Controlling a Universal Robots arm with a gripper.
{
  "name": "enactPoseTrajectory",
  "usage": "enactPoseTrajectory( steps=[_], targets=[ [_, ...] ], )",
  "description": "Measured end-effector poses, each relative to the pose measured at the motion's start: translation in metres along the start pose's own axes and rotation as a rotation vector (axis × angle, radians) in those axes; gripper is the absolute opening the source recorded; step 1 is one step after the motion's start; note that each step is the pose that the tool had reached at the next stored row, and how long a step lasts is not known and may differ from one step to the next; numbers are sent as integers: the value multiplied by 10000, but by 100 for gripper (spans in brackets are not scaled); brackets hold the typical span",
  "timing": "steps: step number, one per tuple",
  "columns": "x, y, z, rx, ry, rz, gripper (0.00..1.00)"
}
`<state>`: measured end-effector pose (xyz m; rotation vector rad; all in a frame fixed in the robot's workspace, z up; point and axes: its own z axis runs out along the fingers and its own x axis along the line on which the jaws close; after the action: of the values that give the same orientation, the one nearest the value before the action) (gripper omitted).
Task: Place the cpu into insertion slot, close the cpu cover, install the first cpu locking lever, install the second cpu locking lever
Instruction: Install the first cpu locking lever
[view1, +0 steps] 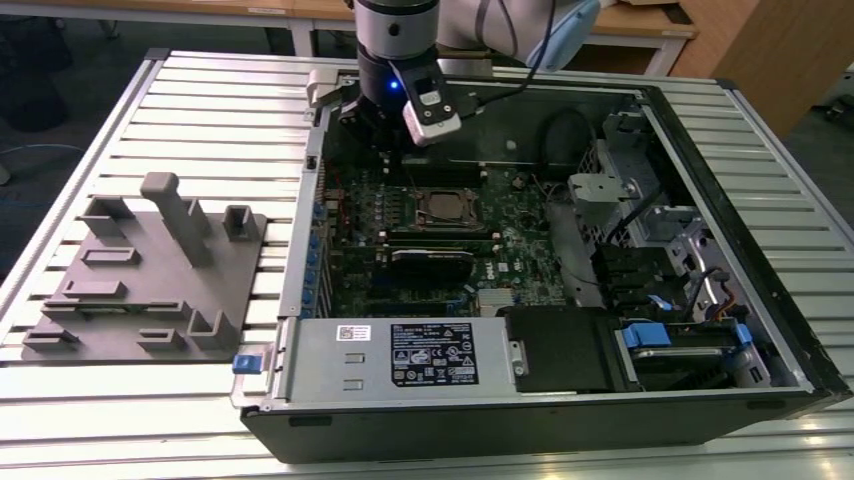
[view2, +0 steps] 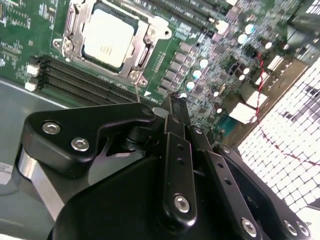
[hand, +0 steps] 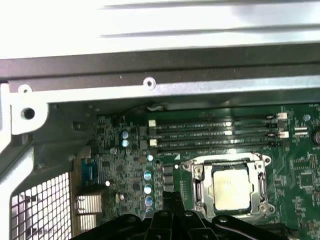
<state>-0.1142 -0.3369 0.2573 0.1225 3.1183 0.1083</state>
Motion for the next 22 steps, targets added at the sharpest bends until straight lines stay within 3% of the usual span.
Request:
enactPoseTrajectory(
  steps=[4, 14, 15, 17, 19, 22],
  targets=[
    [0, 0, 0, -37, 3, 1, 11],
    [0, 0, 0, -38, 3, 1, 11],
    [1, -1, -1, -62, 6, 0, 11],
    [2, -1, 0, -199, 16, 4, 11],
    [4, 0, 0, -284, 22, 6, 11],
    [12, -1, 1, -343, 26, 8, 11]
  ],
)
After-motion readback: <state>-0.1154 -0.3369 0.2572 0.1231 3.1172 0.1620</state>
